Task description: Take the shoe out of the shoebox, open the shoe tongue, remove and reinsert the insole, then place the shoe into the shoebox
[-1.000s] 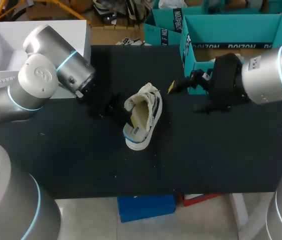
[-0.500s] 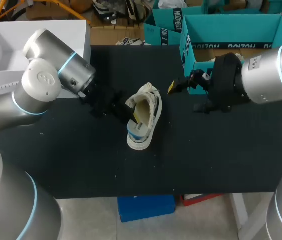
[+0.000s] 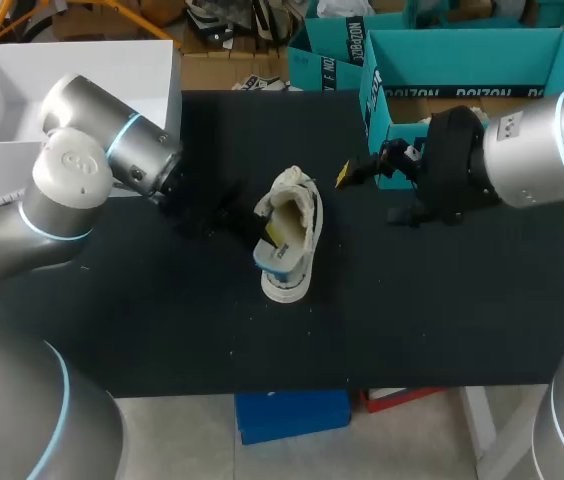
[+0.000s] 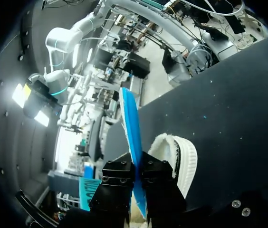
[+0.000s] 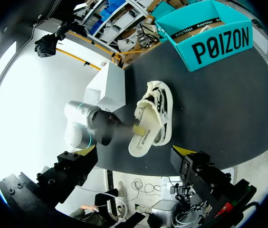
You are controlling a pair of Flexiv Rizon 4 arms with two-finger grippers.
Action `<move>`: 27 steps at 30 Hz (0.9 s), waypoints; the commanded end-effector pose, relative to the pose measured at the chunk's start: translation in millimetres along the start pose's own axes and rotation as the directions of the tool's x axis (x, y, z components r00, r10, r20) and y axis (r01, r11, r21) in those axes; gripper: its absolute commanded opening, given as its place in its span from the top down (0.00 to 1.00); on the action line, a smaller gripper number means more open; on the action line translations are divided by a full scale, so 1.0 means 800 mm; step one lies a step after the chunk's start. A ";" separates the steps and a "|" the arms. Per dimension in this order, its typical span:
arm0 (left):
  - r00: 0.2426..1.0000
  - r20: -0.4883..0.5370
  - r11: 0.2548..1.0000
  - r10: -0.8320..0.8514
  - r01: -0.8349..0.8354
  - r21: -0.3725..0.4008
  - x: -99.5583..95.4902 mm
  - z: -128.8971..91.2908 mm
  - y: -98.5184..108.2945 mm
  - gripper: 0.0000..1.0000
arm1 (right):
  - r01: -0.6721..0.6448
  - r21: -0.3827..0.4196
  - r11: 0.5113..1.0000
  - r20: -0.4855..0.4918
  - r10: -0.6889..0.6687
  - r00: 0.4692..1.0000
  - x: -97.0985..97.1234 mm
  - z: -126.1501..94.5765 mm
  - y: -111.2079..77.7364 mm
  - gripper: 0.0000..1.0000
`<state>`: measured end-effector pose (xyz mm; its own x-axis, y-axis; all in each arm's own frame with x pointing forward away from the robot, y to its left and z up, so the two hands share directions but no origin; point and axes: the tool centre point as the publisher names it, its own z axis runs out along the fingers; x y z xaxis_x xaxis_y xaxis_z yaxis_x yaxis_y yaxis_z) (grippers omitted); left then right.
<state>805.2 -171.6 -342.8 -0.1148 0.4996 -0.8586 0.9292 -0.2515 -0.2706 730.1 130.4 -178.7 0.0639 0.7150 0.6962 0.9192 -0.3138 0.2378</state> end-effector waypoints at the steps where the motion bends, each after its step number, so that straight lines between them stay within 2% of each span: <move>1: 1.000 -0.010 1.000 0.001 -0.001 -0.022 0.011 -0.001 -0.001 1.00 | 0.000 0.000 1.000 0.001 0.000 1.000 0.001 0.000 0.000 0.00; 7: 1.000 -0.011 0.998 -0.003 0.002 -0.056 0.019 0.002 0.014 1.00 | 0.000 0.000 1.000 0.001 0.000 1.000 0.001 0.000 0.000 0.00; 27: 0.998 -0.057 0.987 -0.030 0.021 -0.159 0.019 0.009 0.055 1.00 | 0.000 0.000 1.000 0.001 0.000 1.000 0.001 0.000 0.000 0.00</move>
<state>841.9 -178.5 -372.2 -0.1245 0.5420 -0.8311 0.9686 -0.1151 -0.2202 730.1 130.4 -178.6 0.0640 0.7151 0.6961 0.9193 -0.3137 0.2378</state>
